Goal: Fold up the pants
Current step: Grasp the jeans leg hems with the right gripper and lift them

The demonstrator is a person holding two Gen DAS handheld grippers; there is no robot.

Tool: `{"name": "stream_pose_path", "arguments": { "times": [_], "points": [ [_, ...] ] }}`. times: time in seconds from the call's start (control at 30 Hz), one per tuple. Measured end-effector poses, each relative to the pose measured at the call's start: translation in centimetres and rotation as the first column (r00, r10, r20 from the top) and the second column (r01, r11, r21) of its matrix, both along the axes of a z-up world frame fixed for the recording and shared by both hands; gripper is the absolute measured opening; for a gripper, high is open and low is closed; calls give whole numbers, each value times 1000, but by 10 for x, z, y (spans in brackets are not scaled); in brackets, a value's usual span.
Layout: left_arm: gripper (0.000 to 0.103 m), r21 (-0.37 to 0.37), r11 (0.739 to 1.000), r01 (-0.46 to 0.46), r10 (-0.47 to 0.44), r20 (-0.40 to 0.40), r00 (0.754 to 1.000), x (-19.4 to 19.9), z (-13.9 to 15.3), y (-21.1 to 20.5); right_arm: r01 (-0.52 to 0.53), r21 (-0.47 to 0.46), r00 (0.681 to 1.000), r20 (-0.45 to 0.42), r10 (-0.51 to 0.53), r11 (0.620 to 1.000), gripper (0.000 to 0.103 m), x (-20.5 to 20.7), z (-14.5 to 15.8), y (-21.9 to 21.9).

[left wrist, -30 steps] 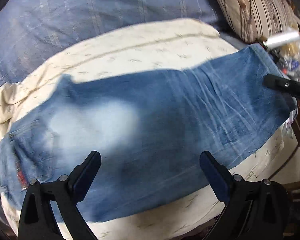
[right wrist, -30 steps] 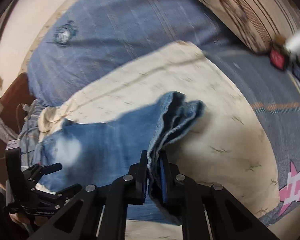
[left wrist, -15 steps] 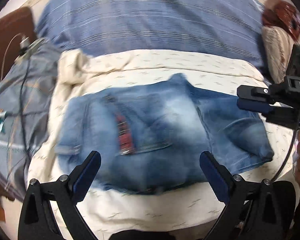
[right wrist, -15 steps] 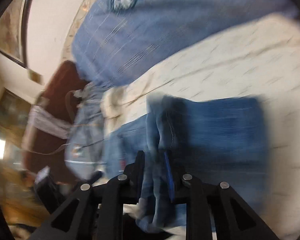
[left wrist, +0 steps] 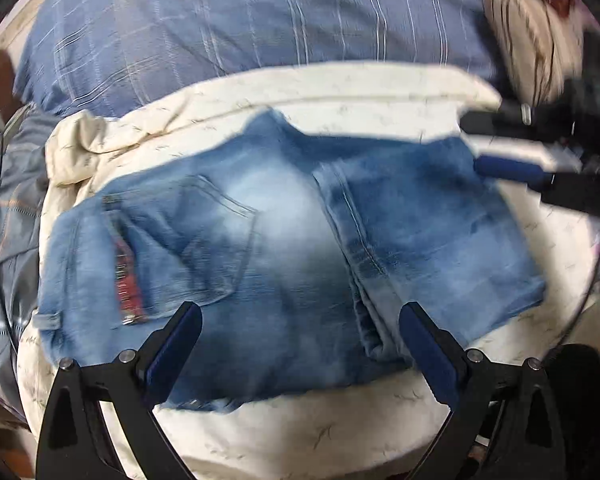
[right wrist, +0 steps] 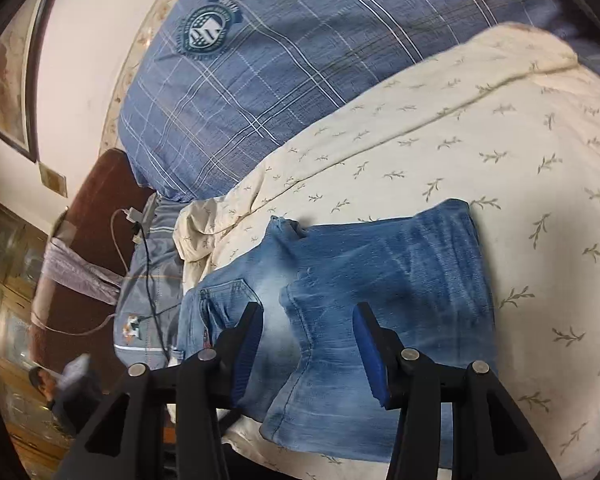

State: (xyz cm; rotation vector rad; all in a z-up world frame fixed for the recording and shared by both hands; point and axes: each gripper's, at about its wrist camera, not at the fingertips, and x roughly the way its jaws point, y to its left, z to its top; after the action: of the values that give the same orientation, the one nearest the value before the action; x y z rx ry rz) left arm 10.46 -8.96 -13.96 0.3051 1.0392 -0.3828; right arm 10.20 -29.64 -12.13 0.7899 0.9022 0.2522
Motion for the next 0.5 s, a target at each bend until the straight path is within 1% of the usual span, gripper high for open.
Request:
{"name": "stream_pose_path", "arguments": {
  "times": [0.03, 0.07, 0.1, 0.17, 0.2, 0.23, 0.3, 0.33, 0.37, 0.4, 0.5],
  "points": [
    [99, 50, 999, -13, 13, 2, 1000, 4, -10, -6, -18, 16, 1000, -15, 18, 1000, 51, 7, -5, -1],
    [99, 76, 997, -27, 27, 0, 1000, 7, -16, -7, -33, 25, 999, -27, 33, 999, 51, 13, -10, 1],
    [99, 84, 995, -48, 49, -9, 999, 11, -21, -6, -40, 37, 998, -39, 42, 998, 51, 21, -17, 2],
    [99, 62, 995, -76, 77, -17, 997, 18, -24, -2, -59, 56, 996, -63, 63, 997, 51, 38, -32, 7],
    [99, 74, 993, -93, 94, -3, 996, 22, -24, -1, -67, 67, 994, -77, 72, 995, 51, 48, -41, 9],
    [99, 105, 989, -107, 105, 25, 994, 25, -25, -2, -68, 75, 993, -90, 75, 995, 51, 56, -49, 13],
    [99, 148, 982, -118, 108, 74, 991, 31, -28, -4, -57, 79, 992, -112, 65, 995, 51, 71, -64, 18],
    [99, 168, 978, -122, 110, 77, 991, 36, -31, -6, -48, 76, 994, -91, 55, 996, 49, 77, -66, 18],
    [99, 172, 977, -123, 113, 68, 991, 39, -32, -6, -38, 55, 997, -71, 41, 998, 49, 81, -65, 18],
    [99, 164, 979, -124, 114, 64, 991, 39, -29, -5, -24, 4, 998, -64, 24, 1000, 46, 85, -63, 18],
    [99, 109, 988, -109, 102, 64, 993, 34, -17, 5, -20, -18, 998, -52, 19, 1000, 44, 81, -55, 18]
  ]
}}
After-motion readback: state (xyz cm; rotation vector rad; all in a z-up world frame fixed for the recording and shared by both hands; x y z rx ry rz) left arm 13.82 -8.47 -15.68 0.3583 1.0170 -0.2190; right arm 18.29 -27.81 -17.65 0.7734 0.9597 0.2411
